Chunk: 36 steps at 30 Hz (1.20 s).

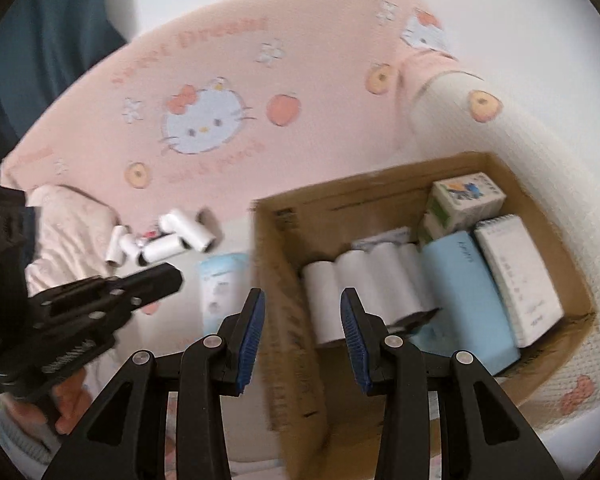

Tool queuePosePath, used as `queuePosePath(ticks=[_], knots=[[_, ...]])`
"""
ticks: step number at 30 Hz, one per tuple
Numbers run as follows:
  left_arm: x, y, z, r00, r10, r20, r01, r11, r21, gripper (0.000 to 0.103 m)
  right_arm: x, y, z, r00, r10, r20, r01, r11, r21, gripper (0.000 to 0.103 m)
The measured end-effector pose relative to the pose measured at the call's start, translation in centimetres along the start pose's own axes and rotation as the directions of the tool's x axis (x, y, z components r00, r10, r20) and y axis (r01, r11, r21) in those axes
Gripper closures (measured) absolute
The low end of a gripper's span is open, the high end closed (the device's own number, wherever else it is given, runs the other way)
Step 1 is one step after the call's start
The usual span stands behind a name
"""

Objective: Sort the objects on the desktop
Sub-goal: 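Withdraw both tools from the box back toward the tube pile, then close the left tool on a lying white tube while the right tool clamps it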

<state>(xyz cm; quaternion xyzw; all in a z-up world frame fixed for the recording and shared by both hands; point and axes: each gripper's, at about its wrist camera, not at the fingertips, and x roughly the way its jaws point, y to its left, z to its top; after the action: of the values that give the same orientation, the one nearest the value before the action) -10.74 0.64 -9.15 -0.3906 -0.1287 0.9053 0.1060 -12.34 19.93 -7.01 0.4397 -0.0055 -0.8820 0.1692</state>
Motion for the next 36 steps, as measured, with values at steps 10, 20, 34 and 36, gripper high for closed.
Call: queuePosePath(ticks=[10, 20, 34, 36], knots=[[-2.5, 3.4, -4.8, 0.998, 0.061, 0.004, -0.061, 0.997, 0.054, 0.098, -0.1, 4.6, -2.4, 0.996, 0.05, 0.079, -0.051, 0.999, 0.011, 0.067], [-3.5, 9.5, -7.0, 0.991, 0.13, 0.03, -0.126, 0.986, -0.112, 0.098, 2.1, 7.2, -4.4, 0.985, 0.138, 0.105, -0.15, 0.982, 0.116, 0.04], [-1.9, 21.0, -9.0, 0.993, 0.12, 0.011, -0.111, 0.943, -0.313, 0.097, 9.6, 10.7, -4.8, 0.992, 0.101, -0.075, -0.094, 0.991, 0.091, 0.037], [-1.6, 22.3, -8.6, 0.996, 0.088, 0.024, -0.073, 0.928, -0.365, 0.097, 10.8, 11.5, -4.4, 0.992, 0.085, -0.091, -0.079, 0.995, 0.064, 0.037]])
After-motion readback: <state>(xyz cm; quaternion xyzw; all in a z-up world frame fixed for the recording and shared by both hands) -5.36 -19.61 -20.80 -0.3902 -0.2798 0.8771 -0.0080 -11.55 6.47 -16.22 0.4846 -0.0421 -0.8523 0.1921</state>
